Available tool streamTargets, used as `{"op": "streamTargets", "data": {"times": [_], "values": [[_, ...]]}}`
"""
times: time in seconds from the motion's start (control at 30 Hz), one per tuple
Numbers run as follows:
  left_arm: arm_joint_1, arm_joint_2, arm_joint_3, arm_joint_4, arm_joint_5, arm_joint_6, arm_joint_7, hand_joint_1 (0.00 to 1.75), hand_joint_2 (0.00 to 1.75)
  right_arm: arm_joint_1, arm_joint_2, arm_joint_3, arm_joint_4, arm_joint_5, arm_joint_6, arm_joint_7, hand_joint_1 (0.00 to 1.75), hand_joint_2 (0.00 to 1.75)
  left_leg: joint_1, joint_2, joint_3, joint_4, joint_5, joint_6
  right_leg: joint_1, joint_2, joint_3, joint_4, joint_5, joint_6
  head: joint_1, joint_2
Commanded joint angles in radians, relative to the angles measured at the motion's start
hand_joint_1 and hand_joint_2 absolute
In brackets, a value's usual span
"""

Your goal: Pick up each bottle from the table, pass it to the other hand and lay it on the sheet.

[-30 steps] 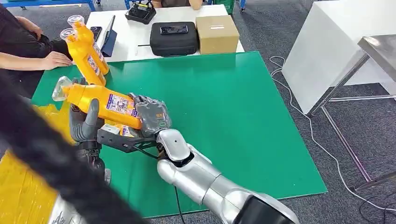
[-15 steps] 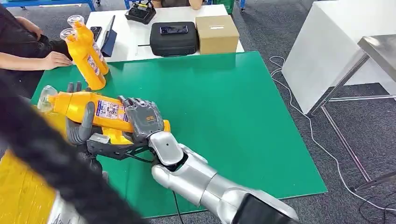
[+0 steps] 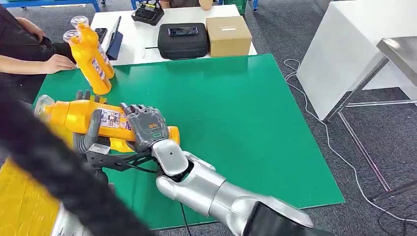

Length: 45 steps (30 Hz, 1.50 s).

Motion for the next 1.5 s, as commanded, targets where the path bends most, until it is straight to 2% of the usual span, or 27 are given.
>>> {"op": "streamTargets", "data": {"times": [0.03,0.13,0.17,0.2,0.7,1.03,1.17,1.2,1.23,1.27,1.3,1.33,1.5], "values": [[-0.071,0.0,-0.023,-0.003,-0.012,0.02,-0.01,0.0,1.75,-0.024,-0.018,0.155,0.075,-0.052,0.057,0.005,1.75,1.75,0.001,-0.002,0.0,0.0,0.0,-0.001,0.001,-0.003,0.001,-0.001,0.0,0.0,0.0,0.0],[-0.071,0.0,-0.023,-0.004,-0.013,0.02,-0.01,0.0,1.75,-0.024,-0.018,0.157,0.077,-0.053,0.058,0.005,1.75,1.75,0.001,-0.002,0.0,0.0,0.0,-0.001,0.001,-0.003,0.002,-0.001,0.0,0.0,0.0,0.0],[-0.071,-0.002,-0.023,-0.005,-0.014,0.021,-0.013,0.7,1.75,-0.023,-0.018,0.155,0.082,-0.057,0.059,0.004,1.75,1.75,0.0,-0.002,0.0,0.0,0.0,-0.001,0.0,-0.003,0.001,-0.001,0.0,0.0,0.0,0.0],[-0.069,-0.004,-0.022,-0.009,-0.015,0.022,-0.02,1.73,1.75,-0.024,-0.018,0.158,0.084,-0.063,0.059,-0.002,1.75,1.75,0.001,-0.003,0.001,0.0,0.0,-0.001,0.001,-0.004,0.002,-0.001,-0.001,0.0,0.0,0.0],[-0.042,-0.004,-0.003,-0.062,-0.025,0.028,-0.053,1.75,1.75,-0.001,-0.018,0.154,0.083,-0.046,0.064,-0.017,1.75,1.75,0.001,-0.003,0.001,-0.001,0.0,-0.001,0.001,-0.003,0.002,-0.001,0.0,0.0,0.0,0.0],[-0.059,-0.002,0.017,-0.067,-0.019,0.026,-0.064,1.75,1.75,-0.024,-0.018,0.093,0.124,-0.027,0.067,-0.015,1.75,1.75,0.001,-0.004,0.001,0.0,0.001,-0.001,0.001,-0.006,0.003,-0.001,-0.001,0.0,0.0,0.0],[-0.05,0.008,0.026,-0.076,-0.03,0.016,-0.073,1.75,1.75,-0.028,-0.018,0.041,0.151,-0.029,0.035,-0.021,1.75,1.75,0.001,-0.005,0.001,0.0,0.0,-0.001,0.001,-0.006,0.003,-0.001,-0.001,0.0,0.0,0.0],[-0.047,0.013,0.029,-0.07,-0.039,-0.002,-0.062,1.75,1.75,-0.032,-0.018,-0.011,0.172,-0.01,-0.026,-0.033,1.52,1.75,0.001,-0.004,0.001,0.0,0.001,-0.001,0.001,-0.005,0.002,-0.001,-0.001,0.0,0.0,0.0],[-0.041,0.013,0.033,-0.068,-0.048,-0.013,-0.06,1.75,1.75,-0.035,-0.018,-0.063,0.185,0.011,-0.061,-0.054,0.1,1.75,0.001,-0.004,0.0,0.0,0.001,-0.001,0.001,-0.005,0.002,-0.001,0.0,0.0,0.0,0.0],[-0.037,0.014,0.037,-0.066,-0.061,-0.015,-0.066,1.75,1.75,-0.042,-0.022,-0.11,0.193,0.027,-0.078,-0.073,0.0,1.75,0.001,-0.005,0.001,0.0,0.001,-0.001,0.001,-0.006,0.003,-0.001,-0.001,0.0,0.0,0.0],[-0.035,0.012,0.043,-0.065,-0.065,-0.017,-0.068,1.75,1.75,-0.043,-0.027,-0.146,0.187,0.045,-0.061,-0.093,0.0,1.75,0.001,-0.005,0.001,0.0,0.001,-0.001,0.001,-0.007,0.004,-0.001,-0.001,0.0,0.0,0.0],[-0.032,0.016,0.049,-0.065,-0.065,-0.017,-0.068,1.75,1.75,-0.037,-0.029,-0.205,0.168,0.087,-0.087,-0.107,0.0,0.0,0.001,-0.005,0.0,0.0,0.001,-0.001,0.001,-0.006,0.002,-0.001,-0.001,0.0,0.0,0.0],[-0.015,0.049,0.083,-0.058,-0.075,-0.007,-0.087,1.75,1.75,0.014,-0.066,-0.33,0.026,0.107,-0.076,-0.162,0.0,0.0,0.001,-0.002,0.0,0.0,0.0,-0.001,0.001,-0.003,0.002,-0.001,0.0,0.0,0.0,0.0]]}}
